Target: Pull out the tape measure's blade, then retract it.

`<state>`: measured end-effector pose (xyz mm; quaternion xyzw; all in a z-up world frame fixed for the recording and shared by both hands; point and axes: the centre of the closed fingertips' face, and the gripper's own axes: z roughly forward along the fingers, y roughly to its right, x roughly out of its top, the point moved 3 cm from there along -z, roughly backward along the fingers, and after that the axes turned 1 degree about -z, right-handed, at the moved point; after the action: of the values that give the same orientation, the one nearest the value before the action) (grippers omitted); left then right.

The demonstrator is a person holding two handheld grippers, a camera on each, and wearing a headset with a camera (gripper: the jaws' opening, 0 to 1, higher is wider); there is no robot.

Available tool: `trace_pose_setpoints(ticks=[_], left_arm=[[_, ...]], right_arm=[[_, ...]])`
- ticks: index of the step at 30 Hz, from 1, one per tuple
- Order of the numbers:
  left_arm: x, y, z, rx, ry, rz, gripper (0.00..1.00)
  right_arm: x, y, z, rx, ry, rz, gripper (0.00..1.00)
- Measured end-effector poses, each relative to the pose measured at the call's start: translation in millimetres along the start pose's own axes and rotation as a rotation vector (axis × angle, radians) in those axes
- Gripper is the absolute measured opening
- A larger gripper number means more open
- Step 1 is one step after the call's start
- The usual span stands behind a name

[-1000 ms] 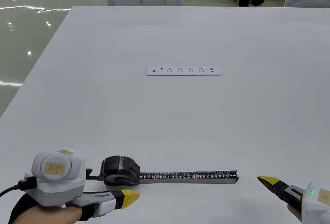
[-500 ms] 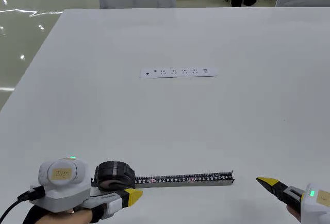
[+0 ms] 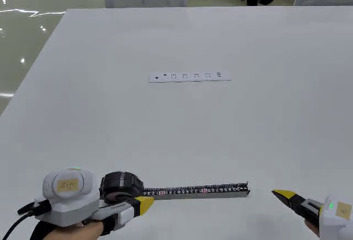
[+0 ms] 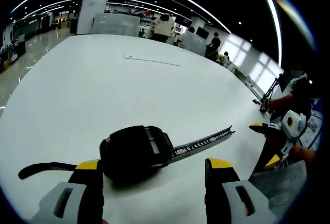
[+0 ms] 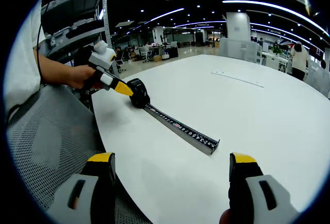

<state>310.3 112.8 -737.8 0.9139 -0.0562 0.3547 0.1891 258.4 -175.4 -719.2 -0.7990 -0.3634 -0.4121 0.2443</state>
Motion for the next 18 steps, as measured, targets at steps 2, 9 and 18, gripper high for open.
trace_pose_setpoints(ticks=[2, 9, 18], left_arm=[[0.0, -0.2, 0.1, 0.005, 0.002, 0.0, 0.77], [1.4, -1.1, 1.4, 0.042, 0.022, -0.034, 0.74], [3.0, -1.1, 3.1, 0.103, 0.054, -0.076, 0.73]], right_arm=[[-0.3, 0.8, -0.2, -0.002, -0.002, -0.001, 0.87], [-1.5, 2.9, -0.8, -0.003, -0.006, -0.001, 0.86], [1.1, 5.8, 0.0, -0.004, 0.004, 0.011, 0.85]])
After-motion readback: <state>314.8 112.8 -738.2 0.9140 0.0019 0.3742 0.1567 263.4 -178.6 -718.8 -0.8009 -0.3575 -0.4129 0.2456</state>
